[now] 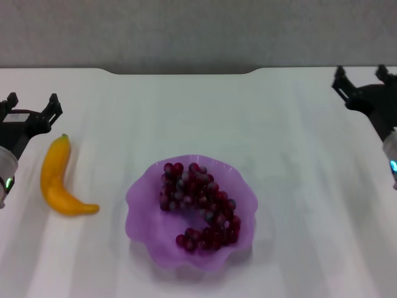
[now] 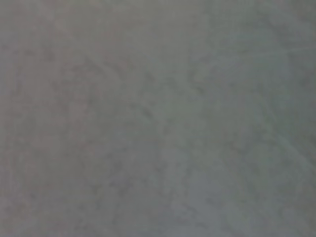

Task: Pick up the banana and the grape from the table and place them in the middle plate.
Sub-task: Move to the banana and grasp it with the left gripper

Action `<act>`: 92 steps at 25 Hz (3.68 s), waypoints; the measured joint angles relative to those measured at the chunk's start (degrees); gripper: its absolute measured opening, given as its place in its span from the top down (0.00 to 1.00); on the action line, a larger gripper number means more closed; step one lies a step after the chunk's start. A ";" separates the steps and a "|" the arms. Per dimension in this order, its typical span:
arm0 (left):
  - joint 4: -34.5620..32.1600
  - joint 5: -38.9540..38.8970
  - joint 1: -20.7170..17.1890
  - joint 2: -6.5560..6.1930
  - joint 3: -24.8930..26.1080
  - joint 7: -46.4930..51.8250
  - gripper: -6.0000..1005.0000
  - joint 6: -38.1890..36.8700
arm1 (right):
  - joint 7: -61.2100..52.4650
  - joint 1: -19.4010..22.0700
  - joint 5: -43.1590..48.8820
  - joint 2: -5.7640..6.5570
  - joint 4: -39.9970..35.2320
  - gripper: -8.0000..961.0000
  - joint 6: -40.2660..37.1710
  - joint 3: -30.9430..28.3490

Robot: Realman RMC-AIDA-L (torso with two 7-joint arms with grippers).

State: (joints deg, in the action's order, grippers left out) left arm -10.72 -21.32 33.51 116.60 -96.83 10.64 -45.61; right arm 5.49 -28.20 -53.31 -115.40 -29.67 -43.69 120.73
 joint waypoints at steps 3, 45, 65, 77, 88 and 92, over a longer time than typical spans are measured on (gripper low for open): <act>0.07 -0.03 0.27 0.03 -0.01 0.05 0.13 0.00 | -2.18 -0.01 -0.01 -0.04 3.42 0.09 -2.43 0.02; -25.69 0.01 -2.59 -0.33 12.16 -17.25 0.13 48.62 | -4.35 0.86 0.13 -0.12 9.28 0.11 -2.98 0.20; -24.97 -0.02 -2.48 -0.15 11.88 -17.31 0.13 54.99 | -4.35 0.85 0.12 -0.17 9.20 0.12 -2.89 0.23; -23.70 -0.42 -2.19 0.07 11.36 -16.91 0.13 55.37 | -4.35 0.75 0.03 -0.17 9.07 0.12 -2.89 0.29; -21.70 -0.48 -0.95 0.18 11.05 -16.79 0.13 55.73 | -4.35 0.80 -0.03 -0.19 8.86 0.13 -2.89 0.29; -20.45 -0.48 -0.65 0.17 11.06 -16.83 0.16 55.02 | -4.35 0.63 -0.03 -0.25 8.74 0.13 -2.89 0.29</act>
State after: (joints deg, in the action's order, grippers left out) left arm -31.17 -21.80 32.86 116.77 -85.77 -6.18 9.41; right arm 1.14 -27.57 -53.33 -115.65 -20.93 -46.58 121.02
